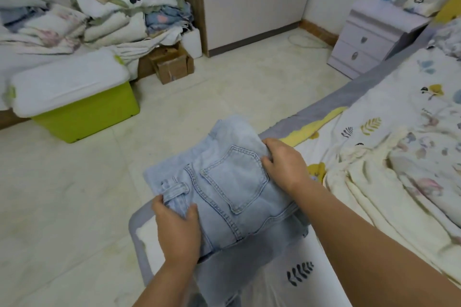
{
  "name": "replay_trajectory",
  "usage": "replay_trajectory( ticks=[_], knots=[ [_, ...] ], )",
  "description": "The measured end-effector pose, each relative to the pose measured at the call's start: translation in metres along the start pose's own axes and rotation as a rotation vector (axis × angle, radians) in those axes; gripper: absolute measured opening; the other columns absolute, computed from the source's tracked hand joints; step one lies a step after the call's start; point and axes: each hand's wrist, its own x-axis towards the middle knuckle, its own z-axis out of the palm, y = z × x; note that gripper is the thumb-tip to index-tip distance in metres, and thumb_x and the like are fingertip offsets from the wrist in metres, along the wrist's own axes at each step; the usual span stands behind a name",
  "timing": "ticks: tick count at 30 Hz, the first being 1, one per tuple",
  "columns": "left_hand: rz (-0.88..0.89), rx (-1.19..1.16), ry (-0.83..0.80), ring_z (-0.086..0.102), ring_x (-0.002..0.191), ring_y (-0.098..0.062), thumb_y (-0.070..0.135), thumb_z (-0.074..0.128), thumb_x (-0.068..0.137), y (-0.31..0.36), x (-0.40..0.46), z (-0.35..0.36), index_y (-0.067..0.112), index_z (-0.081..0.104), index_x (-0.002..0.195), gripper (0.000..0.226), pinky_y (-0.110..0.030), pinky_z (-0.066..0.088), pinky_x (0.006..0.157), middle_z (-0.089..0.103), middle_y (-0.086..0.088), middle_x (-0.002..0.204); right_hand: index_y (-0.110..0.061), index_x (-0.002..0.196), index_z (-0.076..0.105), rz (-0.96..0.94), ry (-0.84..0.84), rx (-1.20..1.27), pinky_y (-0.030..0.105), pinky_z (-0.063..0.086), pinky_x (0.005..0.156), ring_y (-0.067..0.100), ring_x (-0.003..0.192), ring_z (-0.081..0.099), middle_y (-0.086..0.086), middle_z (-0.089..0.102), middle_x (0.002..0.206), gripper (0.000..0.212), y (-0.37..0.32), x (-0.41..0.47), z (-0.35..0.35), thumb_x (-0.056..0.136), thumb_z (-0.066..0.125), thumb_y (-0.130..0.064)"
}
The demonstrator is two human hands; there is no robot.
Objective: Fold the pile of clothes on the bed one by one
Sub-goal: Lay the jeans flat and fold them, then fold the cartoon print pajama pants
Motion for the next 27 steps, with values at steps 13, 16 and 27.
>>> replay_trajectory(
  ticks=[13, 16, 27],
  knots=[
    [0.647, 0.904, -0.206, 0.018, 0.141, -0.038, 0.057, 0.035, 0.082, -0.019, 0.016, 0.025, 0.018, 0.031, 0.144, 0.073, -0.053, -0.001, 0.109, 0.021, -0.022, 0.152, -0.018, 0.150, -0.001, 0.226, -0.025, -0.343, 0.060, -0.010, 0.108, 0.043, 0.140, -0.012, 0.027, -0.009, 0.153, 0.083, -0.005, -0.035, 0.100, 0.089, 0.033, -0.062],
    [0.543, 1.062, -0.401, -0.016, 0.144, -0.026, 0.066, 0.013, 0.089, -0.039, 0.020, 0.036, 0.032, -0.001, 0.149, 0.070, -0.052, -0.015, 0.110, -0.015, -0.008, 0.156, -0.019, 0.148, -0.012, 0.285, -0.167, -0.354, 0.056, -0.013, 0.109, 0.041, 0.139, -0.021, 0.025, -0.018, 0.152, 0.082, 0.008, -0.046, 0.113, 0.090, 0.022, -0.065],
    [0.408, 0.930, -0.538, 0.011, 0.143, -0.024, 0.056, 0.033, 0.092, 0.003, 0.028, 0.025, 0.024, 0.021, 0.145, 0.063, -0.054, 0.001, 0.112, 0.013, -0.007, 0.155, -0.014, 0.144, 0.030, 0.242, -0.210, 0.090, 0.038, 0.021, 0.113, 0.029, 0.139, 0.022, 0.013, 0.024, 0.152, 0.051, -0.008, -0.045, 0.042, 0.099, 0.038, -0.035]
  ],
)
